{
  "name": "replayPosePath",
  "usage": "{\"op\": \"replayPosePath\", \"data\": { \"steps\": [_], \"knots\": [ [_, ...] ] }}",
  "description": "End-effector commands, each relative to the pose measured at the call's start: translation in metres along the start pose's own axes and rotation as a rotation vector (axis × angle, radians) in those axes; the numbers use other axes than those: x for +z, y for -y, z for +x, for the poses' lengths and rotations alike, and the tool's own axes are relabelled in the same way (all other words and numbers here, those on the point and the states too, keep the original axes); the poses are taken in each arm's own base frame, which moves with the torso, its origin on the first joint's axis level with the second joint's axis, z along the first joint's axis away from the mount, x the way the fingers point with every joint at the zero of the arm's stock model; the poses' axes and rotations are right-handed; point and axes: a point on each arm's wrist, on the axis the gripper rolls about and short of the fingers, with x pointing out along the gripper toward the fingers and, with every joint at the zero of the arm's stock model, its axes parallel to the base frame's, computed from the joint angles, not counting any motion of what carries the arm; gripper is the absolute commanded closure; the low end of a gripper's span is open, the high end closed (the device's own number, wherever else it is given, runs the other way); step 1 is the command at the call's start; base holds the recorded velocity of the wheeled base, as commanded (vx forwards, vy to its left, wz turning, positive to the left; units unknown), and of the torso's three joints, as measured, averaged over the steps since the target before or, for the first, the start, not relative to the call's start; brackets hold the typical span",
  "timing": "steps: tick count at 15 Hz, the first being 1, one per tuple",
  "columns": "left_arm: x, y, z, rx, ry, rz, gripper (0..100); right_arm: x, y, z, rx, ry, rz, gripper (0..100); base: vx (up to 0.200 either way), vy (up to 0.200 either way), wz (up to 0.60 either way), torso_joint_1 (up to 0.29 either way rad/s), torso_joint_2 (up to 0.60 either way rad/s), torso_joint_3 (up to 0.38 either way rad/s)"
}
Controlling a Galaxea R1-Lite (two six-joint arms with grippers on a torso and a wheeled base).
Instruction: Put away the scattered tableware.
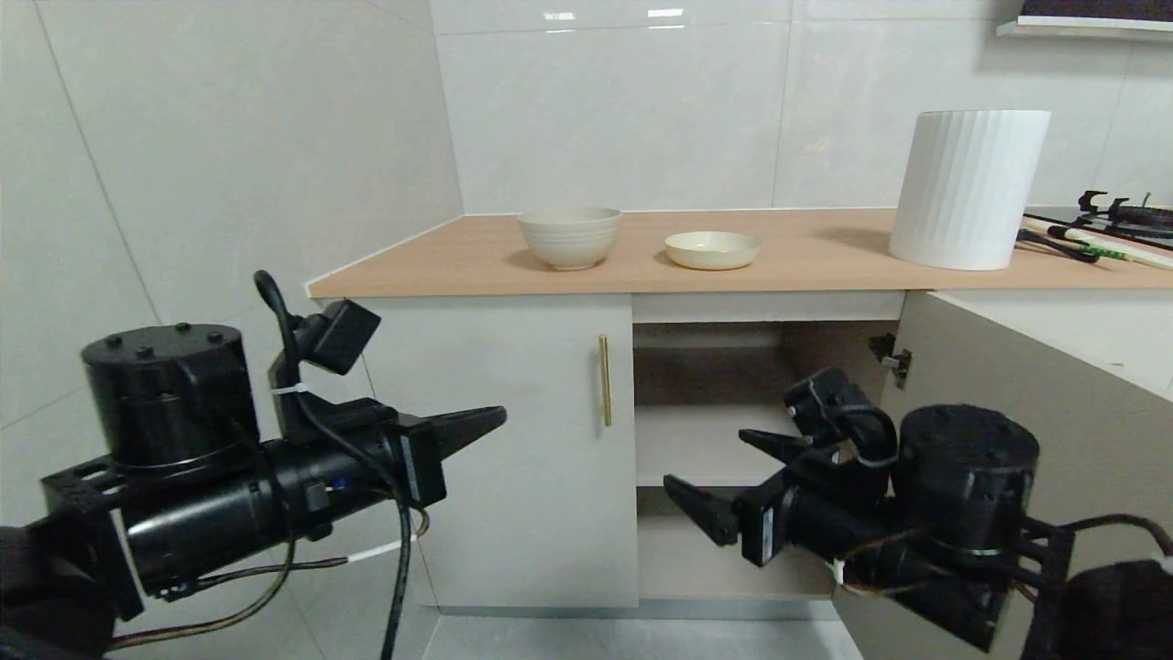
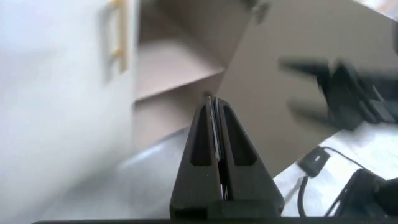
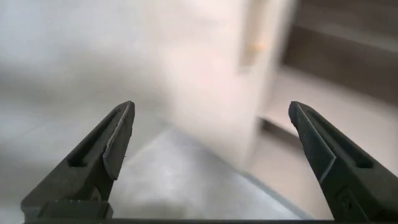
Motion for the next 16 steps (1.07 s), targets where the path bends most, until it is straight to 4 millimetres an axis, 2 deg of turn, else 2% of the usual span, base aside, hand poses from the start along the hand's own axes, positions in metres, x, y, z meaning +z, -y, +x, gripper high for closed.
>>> {"op": "replayPosePath", "data": {
  "steps": [1,4,6,7,11,16],
  "knots": [
    [0.019,0.004,-0.037,0.050,0.077,0.028,100,0.040,0.026,0.010,-0.109,0.040,0.009,0,0.000,0.000,0.00,0.000,0.00,0.000],
    [0.028,-0.001,-0.062,0.149,0.055,0.042,100,0.095,0.036,-0.012,-0.174,-0.107,0.022,0,0.000,0.000,0.00,0.000,0.00,0.000],
    [0.033,-0.002,-0.070,0.183,0.055,0.032,100,0.109,0.034,-0.027,-0.177,-0.142,0.103,0,0.000,0.000,0.00,0.000,0.00,0.000],
    [0.034,0.000,-0.072,0.183,0.055,0.032,0,0.110,0.034,-0.030,-0.187,-0.136,0.141,0,0.000,0.000,0.00,0.000,0.00,0.000],
    [0.038,0.002,-0.075,0.176,0.085,0.037,0,0.121,0.030,-0.056,-0.173,-0.077,0.145,0,0.000,0.000,0.00,0.000,0.00,0.000],
    [0.037,0.003,-0.075,0.171,0.084,0.039,0,0.123,0.030,-0.056,-0.177,-0.067,0.159,0,0.000,0.000,0.00,0.000,0.00,0.000]
  ]
}}
